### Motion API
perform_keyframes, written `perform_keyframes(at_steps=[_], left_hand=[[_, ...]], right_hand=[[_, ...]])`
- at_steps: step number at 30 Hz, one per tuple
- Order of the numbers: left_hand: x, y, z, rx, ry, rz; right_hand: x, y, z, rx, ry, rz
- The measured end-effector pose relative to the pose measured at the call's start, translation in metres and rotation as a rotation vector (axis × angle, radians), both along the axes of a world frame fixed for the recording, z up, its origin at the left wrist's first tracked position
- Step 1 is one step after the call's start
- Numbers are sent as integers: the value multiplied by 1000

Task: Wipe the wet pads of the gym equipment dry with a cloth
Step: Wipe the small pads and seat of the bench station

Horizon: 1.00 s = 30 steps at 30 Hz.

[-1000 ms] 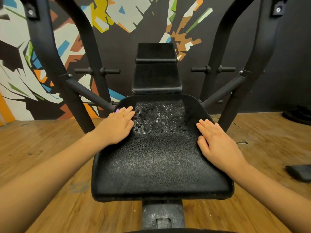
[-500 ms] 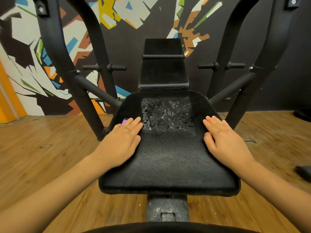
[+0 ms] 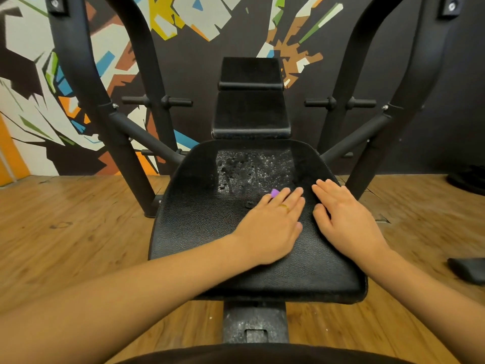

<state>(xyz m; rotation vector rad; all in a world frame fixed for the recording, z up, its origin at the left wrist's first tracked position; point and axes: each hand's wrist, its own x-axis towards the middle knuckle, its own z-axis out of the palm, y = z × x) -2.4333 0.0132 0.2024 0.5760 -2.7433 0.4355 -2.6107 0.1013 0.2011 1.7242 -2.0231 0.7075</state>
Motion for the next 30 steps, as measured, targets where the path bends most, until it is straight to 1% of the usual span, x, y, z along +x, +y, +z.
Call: perform_keyframes(at_steps=[10,14,16,19,23,27,30], left_hand=[[-6,7,-1,-10,25,-19],[12,4,3,7,4,-30],[32,-3,2,28,-7,10],[71,-15,0,51,-7,138],[113,-28,3,89,64,320],[108,-26,3,89,62,377],[101,-28,5,67,43,334]], right_hand=[[1,0,0,3,-11,-17],[0,1,-1,2,-16,-9],[-1,1,-1,10,-20,1],[-4,2,1,25,-29,13],[-1,4,3,32,-38,21],[-1,3,3,26,-25,21],[0,3,3,24,-11,9]])
